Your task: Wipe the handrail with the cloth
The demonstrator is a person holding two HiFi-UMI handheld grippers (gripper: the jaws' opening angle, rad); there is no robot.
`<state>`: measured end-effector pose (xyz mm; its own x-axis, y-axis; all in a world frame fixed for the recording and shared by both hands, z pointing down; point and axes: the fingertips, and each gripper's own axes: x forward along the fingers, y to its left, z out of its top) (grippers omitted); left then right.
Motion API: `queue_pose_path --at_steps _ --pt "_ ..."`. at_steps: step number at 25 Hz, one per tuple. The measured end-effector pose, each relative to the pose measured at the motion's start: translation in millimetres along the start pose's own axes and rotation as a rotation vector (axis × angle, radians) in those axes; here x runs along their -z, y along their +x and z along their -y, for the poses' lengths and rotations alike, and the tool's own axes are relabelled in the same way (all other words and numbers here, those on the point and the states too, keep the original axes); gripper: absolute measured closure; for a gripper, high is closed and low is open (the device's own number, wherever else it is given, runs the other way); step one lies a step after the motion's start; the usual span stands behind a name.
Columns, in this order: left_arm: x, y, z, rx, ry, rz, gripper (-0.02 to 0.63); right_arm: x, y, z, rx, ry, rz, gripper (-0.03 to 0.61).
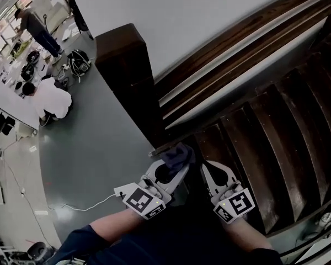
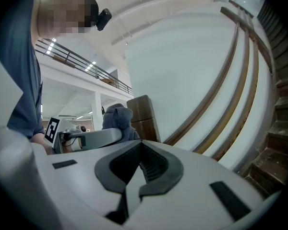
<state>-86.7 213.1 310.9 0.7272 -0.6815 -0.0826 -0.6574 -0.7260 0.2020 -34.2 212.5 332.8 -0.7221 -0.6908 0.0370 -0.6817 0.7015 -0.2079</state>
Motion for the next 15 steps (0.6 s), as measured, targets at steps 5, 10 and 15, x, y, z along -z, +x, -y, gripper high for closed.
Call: queue_pose_path --at_steps 5,10,15 --pt "12 68 -45 -0.016 -0.013 -0.028 0.541 -7 41 72 -0.004 0.018 0.001 0.569" --pt "24 147 -93 -0.033 -0.011 -0.039 0.541 -9 82 151 -0.01 0.041 0.0 0.569" --pt "41 206 -133 -0.059 -0.025 -0.086 0.541 -10 114 215 0.0 0.087 0.0 0.569"
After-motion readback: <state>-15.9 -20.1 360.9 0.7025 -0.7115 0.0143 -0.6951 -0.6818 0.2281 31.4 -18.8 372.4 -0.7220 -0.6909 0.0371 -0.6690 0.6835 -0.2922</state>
